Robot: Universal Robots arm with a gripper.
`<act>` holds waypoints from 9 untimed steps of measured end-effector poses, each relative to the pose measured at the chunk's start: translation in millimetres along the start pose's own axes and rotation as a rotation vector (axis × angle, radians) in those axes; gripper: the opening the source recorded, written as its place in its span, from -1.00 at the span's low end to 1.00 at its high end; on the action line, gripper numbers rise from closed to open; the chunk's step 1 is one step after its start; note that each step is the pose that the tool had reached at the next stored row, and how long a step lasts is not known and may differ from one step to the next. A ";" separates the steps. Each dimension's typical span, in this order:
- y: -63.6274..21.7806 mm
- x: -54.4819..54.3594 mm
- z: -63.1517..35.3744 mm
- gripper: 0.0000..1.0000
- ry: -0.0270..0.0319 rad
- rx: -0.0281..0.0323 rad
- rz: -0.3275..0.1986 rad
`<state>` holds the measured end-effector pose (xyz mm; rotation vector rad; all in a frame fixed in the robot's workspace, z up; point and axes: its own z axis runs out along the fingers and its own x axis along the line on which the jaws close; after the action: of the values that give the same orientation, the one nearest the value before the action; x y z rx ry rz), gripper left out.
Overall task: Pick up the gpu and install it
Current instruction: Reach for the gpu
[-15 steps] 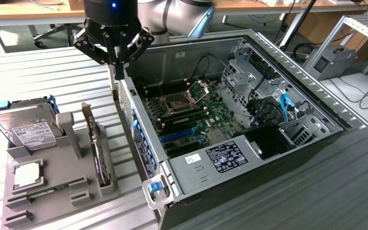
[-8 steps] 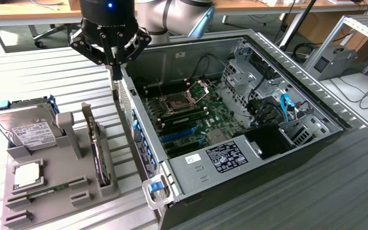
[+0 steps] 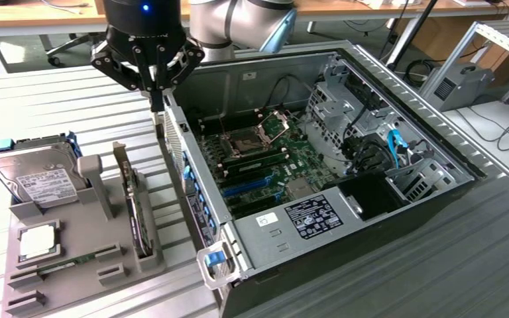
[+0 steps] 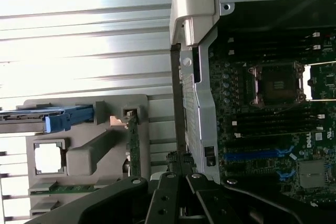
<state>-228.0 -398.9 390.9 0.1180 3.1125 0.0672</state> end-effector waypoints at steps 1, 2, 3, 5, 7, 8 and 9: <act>0.0 0.5 0.0 -0.79 0.0000 0.0000 0.000; -0.1 1.0 0.0 -0.79 0.0001 0.0000 0.000; -0.1 1.6 0.0 -0.79 0.0001 0.0000 0.000; -0.2 2.6 0.0 -0.79 0.0000 0.0000 0.000; -0.3 3.6 0.0 -0.79 0.0000 0.0000 0.000; -0.3 4.0 0.0 -0.79 0.0000 0.0000 0.000; -0.4 4.6 -0.1 -0.79 0.0001 0.0000 0.000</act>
<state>-232.6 -398.9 390.9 0.1180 3.1125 0.0671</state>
